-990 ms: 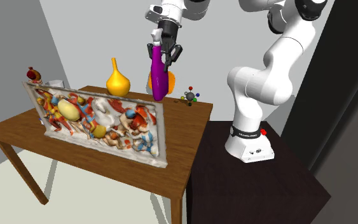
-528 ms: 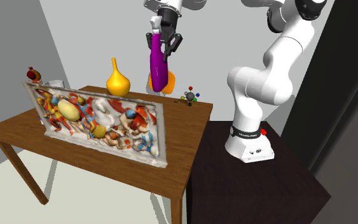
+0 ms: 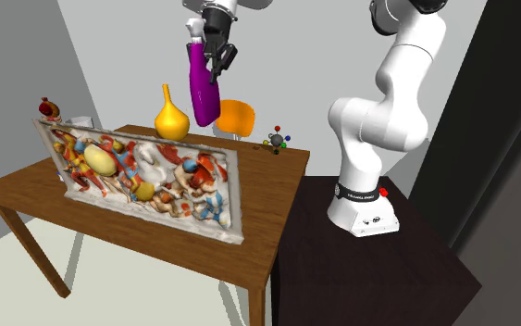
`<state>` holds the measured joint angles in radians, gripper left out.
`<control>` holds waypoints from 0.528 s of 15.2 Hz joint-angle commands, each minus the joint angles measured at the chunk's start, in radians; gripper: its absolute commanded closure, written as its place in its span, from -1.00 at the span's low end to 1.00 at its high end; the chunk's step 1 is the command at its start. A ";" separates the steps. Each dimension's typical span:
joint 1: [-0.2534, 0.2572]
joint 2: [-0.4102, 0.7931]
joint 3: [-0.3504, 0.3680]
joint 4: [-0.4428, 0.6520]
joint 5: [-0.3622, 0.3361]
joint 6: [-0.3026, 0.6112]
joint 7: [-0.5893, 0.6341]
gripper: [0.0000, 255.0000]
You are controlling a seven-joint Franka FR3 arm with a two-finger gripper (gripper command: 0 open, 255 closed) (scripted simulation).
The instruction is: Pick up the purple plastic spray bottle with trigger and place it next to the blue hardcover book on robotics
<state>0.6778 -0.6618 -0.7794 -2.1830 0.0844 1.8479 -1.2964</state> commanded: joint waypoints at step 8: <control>0.380 0.448 -0.510 0.397 0.266 -0.082 -0.252 1.00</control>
<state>1.0031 -0.2706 -1.2127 -1.8263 0.3009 1.7814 -1.5147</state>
